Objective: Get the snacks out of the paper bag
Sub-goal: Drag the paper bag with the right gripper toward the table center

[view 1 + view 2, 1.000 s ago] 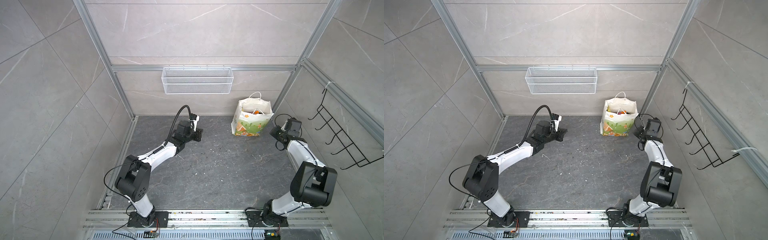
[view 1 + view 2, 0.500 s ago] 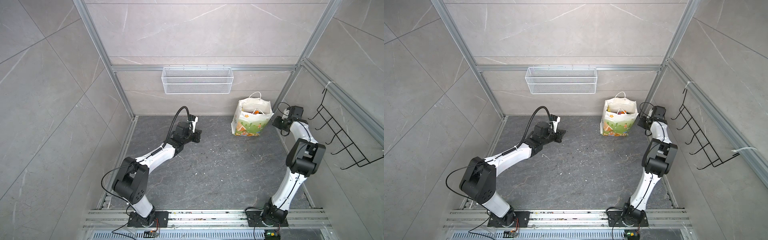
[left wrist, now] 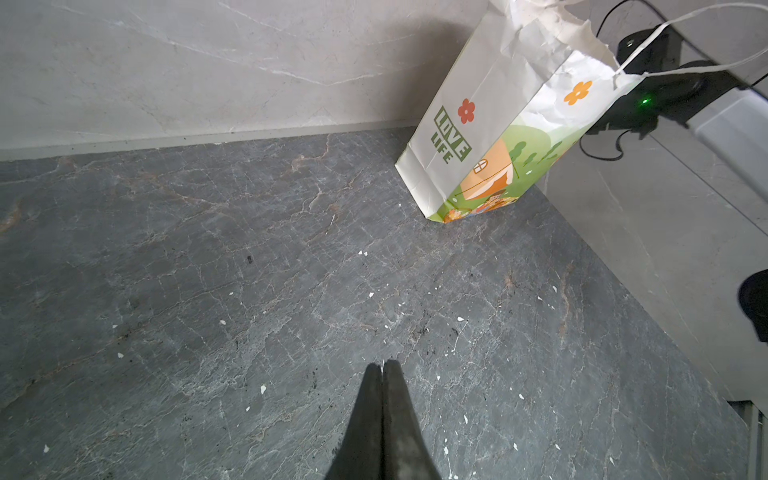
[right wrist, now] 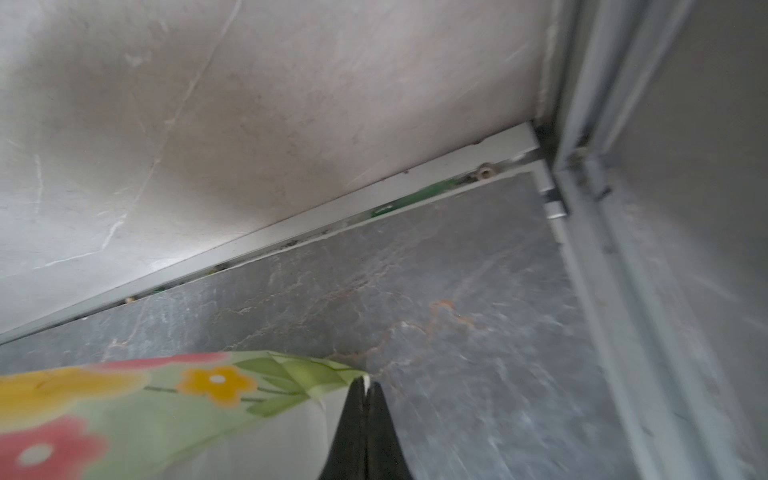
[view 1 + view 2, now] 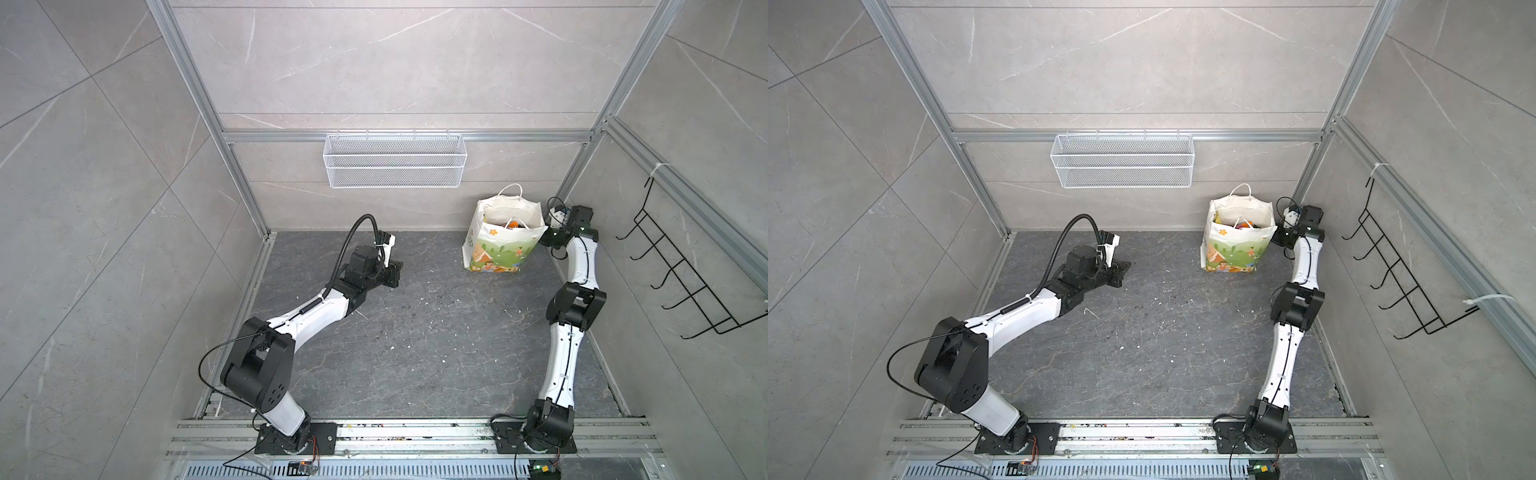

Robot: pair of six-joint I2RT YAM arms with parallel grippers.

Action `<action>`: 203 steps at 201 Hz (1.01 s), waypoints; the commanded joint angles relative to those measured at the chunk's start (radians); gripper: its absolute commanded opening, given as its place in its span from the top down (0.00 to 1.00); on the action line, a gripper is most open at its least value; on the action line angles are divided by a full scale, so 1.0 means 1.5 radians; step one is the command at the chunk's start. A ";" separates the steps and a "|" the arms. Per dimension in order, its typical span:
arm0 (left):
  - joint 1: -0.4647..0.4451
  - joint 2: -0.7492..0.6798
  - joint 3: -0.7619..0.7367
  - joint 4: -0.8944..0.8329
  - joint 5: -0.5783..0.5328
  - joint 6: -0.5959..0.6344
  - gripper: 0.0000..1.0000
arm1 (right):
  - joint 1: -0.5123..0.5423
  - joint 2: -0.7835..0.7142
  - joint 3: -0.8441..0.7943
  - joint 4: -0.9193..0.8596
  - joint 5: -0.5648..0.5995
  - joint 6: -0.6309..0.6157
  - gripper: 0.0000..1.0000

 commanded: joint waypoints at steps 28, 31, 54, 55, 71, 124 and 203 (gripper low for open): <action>-0.010 -0.031 -0.018 0.016 -0.011 0.015 1.00 | 0.009 -0.012 -0.131 0.158 -0.130 0.115 1.00; -0.010 -0.030 -0.018 0.016 -0.012 0.015 1.00 | 0.008 -0.008 -0.130 0.168 -0.140 0.119 1.00; -0.010 -0.029 -0.021 -0.005 -0.012 0.019 1.00 | 0.010 0.061 -0.051 0.195 -0.191 0.191 1.00; -0.011 -0.030 -0.021 -0.005 -0.012 0.019 1.00 | 0.011 0.069 -0.041 0.195 -0.195 0.198 1.00; -0.011 -0.038 -0.040 0.003 -0.025 0.016 1.00 | 0.010 0.110 0.002 0.213 -0.226 0.249 1.00; 0.012 -0.083 -0.134 0.088 -0.128 -0.016 1.00 | 0.043 0.084 -0.080 0.276 -0.251 0.262 1.00; 0.065 -0.171 -0.207 0.073 -0.155 0.024 1.00 | 0.099 0.032 -0.139 0.210 -0.284 0.176 1.00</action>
